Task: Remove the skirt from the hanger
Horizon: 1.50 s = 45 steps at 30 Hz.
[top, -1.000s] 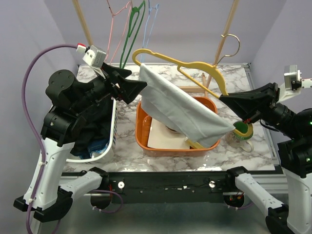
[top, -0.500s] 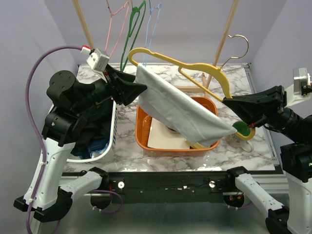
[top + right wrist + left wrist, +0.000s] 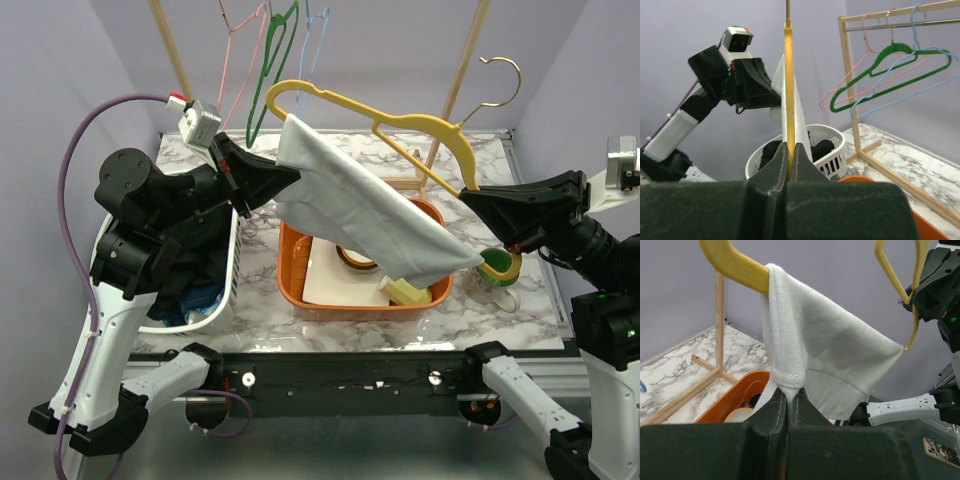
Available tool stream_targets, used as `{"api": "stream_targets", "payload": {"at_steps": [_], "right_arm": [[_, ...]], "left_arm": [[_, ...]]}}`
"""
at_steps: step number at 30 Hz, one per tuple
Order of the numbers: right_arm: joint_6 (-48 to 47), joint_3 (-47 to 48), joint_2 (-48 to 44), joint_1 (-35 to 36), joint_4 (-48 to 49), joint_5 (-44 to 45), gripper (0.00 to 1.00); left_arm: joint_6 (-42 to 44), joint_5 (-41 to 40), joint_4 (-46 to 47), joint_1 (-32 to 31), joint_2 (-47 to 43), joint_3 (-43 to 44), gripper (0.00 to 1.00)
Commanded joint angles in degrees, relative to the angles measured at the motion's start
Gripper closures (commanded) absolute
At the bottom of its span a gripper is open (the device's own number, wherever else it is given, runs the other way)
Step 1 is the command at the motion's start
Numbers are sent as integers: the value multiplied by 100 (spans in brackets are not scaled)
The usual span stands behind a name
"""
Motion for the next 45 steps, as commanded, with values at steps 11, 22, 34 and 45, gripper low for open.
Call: {"api": "stream_targets", "payload": {"at_steps": [11,22,34,45], "right_arm": [[-773,-627,-428,-34,397,2655,99],[-615,-487,-543,-34,415,2480,99],[-307,-434,-482,-34,537,1856,99],[-237,-320,-499,-43,564,1513,99]], "left_arm": [[198,-806,-492,-29,-540,555,100],[-57,-763,-343,-29,-610,696,91],[-215,-314,0,-29,-364,476,100],[-312,-349,203,-29,-215,230,97]]}}
